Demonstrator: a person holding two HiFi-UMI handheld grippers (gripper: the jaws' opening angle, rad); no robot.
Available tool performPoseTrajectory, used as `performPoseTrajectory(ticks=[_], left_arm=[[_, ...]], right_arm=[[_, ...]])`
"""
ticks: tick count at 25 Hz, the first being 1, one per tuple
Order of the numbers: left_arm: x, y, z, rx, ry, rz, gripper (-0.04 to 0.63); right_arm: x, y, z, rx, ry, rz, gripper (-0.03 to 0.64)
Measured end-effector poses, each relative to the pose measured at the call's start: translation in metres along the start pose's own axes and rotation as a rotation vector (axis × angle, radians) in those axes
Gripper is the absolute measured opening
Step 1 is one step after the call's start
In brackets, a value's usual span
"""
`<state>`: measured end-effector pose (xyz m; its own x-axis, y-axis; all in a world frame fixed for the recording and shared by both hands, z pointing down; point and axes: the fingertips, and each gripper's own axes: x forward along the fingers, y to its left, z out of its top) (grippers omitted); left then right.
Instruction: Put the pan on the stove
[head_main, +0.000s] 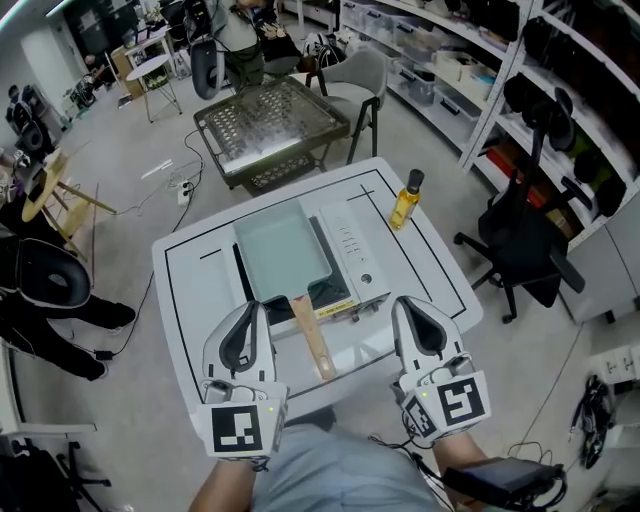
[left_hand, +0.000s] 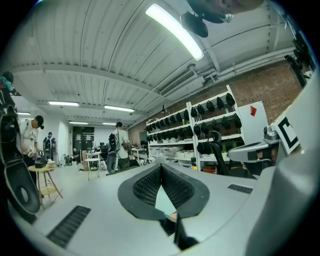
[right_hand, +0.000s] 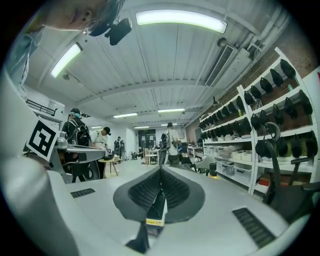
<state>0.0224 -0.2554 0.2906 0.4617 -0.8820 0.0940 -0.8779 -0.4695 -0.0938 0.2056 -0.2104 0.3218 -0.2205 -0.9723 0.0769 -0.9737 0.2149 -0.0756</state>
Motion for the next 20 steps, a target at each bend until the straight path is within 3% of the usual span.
performPoseTrajectory(ticks=[20], left_arm=[[-0.001,0.006,-0.002,0.001,0.011,-0.001,0.018]], right_arm=[[0.004,0.011,0.001,-0.027,-0.003,0.003,0.048]])
